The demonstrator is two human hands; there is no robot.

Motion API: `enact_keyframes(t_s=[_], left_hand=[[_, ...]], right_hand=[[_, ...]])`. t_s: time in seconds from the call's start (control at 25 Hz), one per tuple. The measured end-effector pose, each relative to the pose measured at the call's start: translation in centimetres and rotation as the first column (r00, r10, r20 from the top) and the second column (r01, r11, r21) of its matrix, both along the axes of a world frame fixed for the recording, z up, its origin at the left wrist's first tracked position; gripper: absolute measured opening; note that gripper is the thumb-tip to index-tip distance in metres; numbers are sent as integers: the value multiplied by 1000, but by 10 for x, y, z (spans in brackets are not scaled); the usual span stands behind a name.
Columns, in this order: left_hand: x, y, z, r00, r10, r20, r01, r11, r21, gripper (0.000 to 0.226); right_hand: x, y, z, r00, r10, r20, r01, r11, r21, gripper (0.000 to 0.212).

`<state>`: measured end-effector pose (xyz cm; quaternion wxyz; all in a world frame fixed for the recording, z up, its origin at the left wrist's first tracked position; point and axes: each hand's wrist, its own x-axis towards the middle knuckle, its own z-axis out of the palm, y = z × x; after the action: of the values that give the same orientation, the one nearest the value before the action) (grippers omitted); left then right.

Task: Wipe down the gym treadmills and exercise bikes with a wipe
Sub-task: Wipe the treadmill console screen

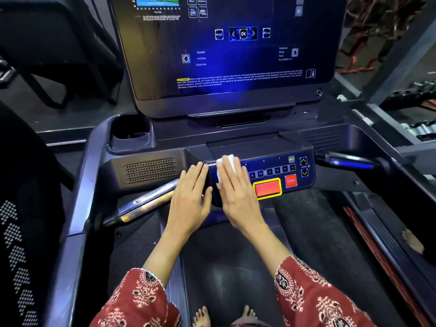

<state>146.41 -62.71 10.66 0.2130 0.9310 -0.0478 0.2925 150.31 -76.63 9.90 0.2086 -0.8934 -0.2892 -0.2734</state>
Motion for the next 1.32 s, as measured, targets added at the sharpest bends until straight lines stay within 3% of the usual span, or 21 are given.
enact_keyframes(t_s=[0.16,0.28,0.44,0.56,0.68,0.72,0.84,1.0,1.12,1.24,1.32], left_hand=[[3,-10,2,998,5,58,-5,1000,0,46],[11,-17,5,994,-4,108,0,999,42,42],[24,-45,7,992,7,130,-21,994,105,40],[31,-61,5,992,12,126,-29,991,134,39],[35,-72,6,990,72,125,-88,988,126,40],[36,-76,6,988,84,129,-100,987,125,40],[42,-87,8,983,115,143,-132,984,119,40],[51,-106,9,982,126,141,-144,982,124,39],[61,-122,10,985,121,120,-134,985,107,39],[68,-140,11,989,104,104,-117,984,135,41],[70,-147,11,989,109,97,-123,981,151,42]], right_hand=[[18,-28,7,989,-130,-64,136,986,99,49],[14,-48,-4,999,51,-1,-51,997,-54,49],[23,-79,-8,995,-44,-86,49,997,59,48],[29,-105,-13,1000,23,-7,-24,999,-38,55],[47,-110,-4,980,-170,-99,184,971,154,55],[51,-105,0,984,-142,-104,156,977,145,53],[68,-102,6,984,164,69,-159,984,-77,42],[81,-137,10,996,-65,-61,71,991,109,45],[71,-160,-5,999,36,-1,-36,999,0,45],[69,-174,-13,995,18,-101,-10,997,81,48],[66,-184,-21,996,31,-88,-28,999,39,48]])
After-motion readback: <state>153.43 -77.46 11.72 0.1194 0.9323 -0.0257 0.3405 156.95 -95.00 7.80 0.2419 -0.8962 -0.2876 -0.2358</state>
